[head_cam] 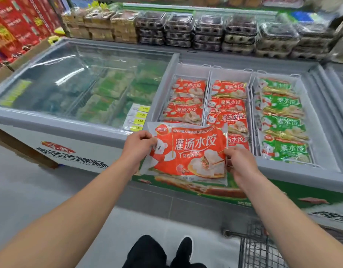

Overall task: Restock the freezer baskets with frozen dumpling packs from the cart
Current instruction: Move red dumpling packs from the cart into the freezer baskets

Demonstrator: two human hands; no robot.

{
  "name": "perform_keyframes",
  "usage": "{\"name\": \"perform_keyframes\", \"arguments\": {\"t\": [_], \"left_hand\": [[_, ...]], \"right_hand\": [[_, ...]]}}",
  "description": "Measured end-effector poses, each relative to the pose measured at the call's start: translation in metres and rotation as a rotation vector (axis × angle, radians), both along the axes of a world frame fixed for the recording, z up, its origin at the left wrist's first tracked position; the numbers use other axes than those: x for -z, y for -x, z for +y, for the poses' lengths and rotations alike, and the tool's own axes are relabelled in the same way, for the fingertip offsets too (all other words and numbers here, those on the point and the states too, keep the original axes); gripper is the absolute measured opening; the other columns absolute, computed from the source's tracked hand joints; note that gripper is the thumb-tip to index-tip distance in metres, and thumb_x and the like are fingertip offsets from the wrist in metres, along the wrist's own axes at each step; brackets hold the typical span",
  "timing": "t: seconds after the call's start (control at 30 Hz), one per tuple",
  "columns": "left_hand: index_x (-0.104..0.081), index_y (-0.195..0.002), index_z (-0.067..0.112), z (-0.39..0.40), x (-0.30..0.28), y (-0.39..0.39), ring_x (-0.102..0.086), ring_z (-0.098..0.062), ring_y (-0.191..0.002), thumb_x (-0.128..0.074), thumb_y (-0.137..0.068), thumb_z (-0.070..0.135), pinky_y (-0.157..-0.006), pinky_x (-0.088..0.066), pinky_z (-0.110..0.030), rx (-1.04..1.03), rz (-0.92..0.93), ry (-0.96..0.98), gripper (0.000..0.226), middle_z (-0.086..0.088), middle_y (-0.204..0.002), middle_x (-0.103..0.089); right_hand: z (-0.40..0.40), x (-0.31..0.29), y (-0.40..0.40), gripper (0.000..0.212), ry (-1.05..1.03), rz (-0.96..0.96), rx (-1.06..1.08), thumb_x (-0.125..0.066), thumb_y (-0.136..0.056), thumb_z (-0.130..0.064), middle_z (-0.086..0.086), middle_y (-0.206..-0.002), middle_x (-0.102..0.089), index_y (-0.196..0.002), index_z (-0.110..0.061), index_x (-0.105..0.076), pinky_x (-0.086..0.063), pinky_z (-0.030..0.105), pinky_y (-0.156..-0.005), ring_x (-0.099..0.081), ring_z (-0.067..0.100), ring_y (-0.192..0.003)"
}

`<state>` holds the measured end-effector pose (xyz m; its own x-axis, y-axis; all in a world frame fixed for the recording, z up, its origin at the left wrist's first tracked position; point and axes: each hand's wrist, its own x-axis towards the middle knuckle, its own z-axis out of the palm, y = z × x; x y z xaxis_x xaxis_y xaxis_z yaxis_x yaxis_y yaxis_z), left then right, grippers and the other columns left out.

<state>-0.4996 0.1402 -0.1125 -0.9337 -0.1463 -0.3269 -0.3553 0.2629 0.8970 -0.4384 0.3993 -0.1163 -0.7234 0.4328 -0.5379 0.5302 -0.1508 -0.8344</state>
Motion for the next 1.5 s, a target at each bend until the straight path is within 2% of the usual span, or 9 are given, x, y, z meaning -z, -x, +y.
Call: {"name": "perform_keyframes", "arguments": {"t": [0.17,0.4,0.77,0.93,1.03,1.13,1.3,1.4,1.5], "left_hand": [[-0.057,-0.064,0.019,0.015,0.021,0.082,-0.062,-0.026,-0.078,-0.068,-0.085,0.009,-0.063,-0.042,-0.033,0.045,-0.078,-0.014,0.026,-0.005,-0.076,-0.065],[-0.054,-0.063,0.016,0.035,0.040,0.198,-0.049,-0.018,-0.057,-0.064,-0.086,0.004,-0.049,-0.036,-0.025,0.092,-0.135,-0.024,0.028,0.000,-0.062,-0.057],[-0.060,-0.060,0.018,0.100,0.075,0.337,-0.070,-0.033,-0.090,-0.062,-0.086,0.013,-0.083,-0.058,-0.050,0.122,-0.219,0.056,0.026,-0.013,-0.086,-0.073],[-0.067,-0.072,0.016,0.134,0.090,0.391,-0.069,-0.027,-0.085,-0.060,-0.086,0.018,-0.082,-0.057,-0.041,0.102,-0.269,0.126,0.016,-0.006,-0.083,-0.073],[-0.053,-0.063,0.017,0.152,0.102,0.429,-0.059,-0.025,-0.072,-0.060,-0.089,0.015,-0.070,-0.047,-0.033,0.105,-0.331,0.151,0.027,-0.003,-0.067,-0.061],[-0.053,-0.068,0.018,0.162,0.117,0.461,-0.063,-0.028,-0.073,-0.059,-0.091,0.015,-0.072,-0.051,-0.034,0.104,-0.374,0.176,0.023,-0.010,-0.075,-0.066],[-0.050,-0.072,0.016,0.175,0.132,0.506,-0.054,-0.016,-0.066,-0.059,-0.089,0.019,-0.057,-0.039,-0.026,0.120,-0.371,0.302,0.020,0.002,-0.068,-0.056],[-0.061,-0.092,0.015,0.182,0.138,0.523,-0.065,-0.020,-0.080,-0.058,-0.087,0.021,-0.068,-0.049,-0.027,0.141,-0.342,0.351,0.009,-0.002,-0.085,-0.067],[-0.058,-0.129,0.018,0.184,0.142,0.526,-0.065,-0.021,-0.099,-0.058,-0.090,0.019,-0.092,-0.053,-0.034,0.191,-0.317,0.346,0.039,0.005,-0.108,-0.067]], "right_hand": [[0.014,0.015,0.083,0.015,-0.033,-0.039,0.007,-0.055,-0.095,-0.006,0.009,-0.088,-0.074,-0.087,-0.007,-0.067,-0.056,0.038,-0.073,-0.068,0.022,-0.079],[0.019,0.027,0.181,0.020,-0.108,-0.054,0.105,-0.055,-0.088,-0.003,0.009,-0.075,-0.072,-0.072,-0.011,-0.065,-0.048,0.034,-0.065,-0.064,0.025,-0.072],[0.064,0.047,0.307,0.014,-0.168,-0.124,0.118,-0.055,-0.092,-0.007,0.008,-0.083,-0.071,-0.086,-0.009,-0.068,-0.047,0.030,-0.061,-0.064,0.022,-0.075],[0.081,0.081,0.372,0.022,-0.197,-0.162,0.037,-0.057,-0.087,-0.013,0.008,-0.070,-0.067,-0.066,-0.009,-0.064,-0.049,0.043,-0.066,-0.062,0.029,-0.071],[0.091,0.106,0.416,0.030,-0.186,-0.202,-0.025,-0.053,-0.091,-0.010,0.005,-0.060,-0.053,-0.061,-0.014,-0.054,-0.033,0.030,-0.054,-0.046,0.021,-0.057],[0.096,0.131,0.455,0.028,-0.175,-0.239,-0.058,-0.051,-0.092,-0.011,0.005,-0.060,-0.053,-0.065,-0.013,-0.055,-0.032,0.028,-0.050,-0.046,0.020,-0.055],[0.094,0.158,0.510,0.033,-0.163,-0.275,-0.133,-0.050,-0.088,-0.005,0.004,-0.053,-0.047,-0.056,-0.012,-0.047,-0.032,0.023,-0.042,-0.042,0.021,-0.051],[0.091,0.168,0.538,0.030,-0.078,-0.292,-0.208,-0.055,-0.086,-0.011,-0.002,-0.054,-0.053,-0.056,-0.016,-0.055,-0.036,0.024,-0.051,-0.046,0.019,-0.056],[0.091,0.175,0.545,0.009,-0.078,-0.328,-0.384,-0.059,-0.089,-0.020,-0.004,-0.085,-0.065,-0.092,-0.016,-0.067,-0.038,0.029,-0.066,-0.060,0.020,-0.082]]}}
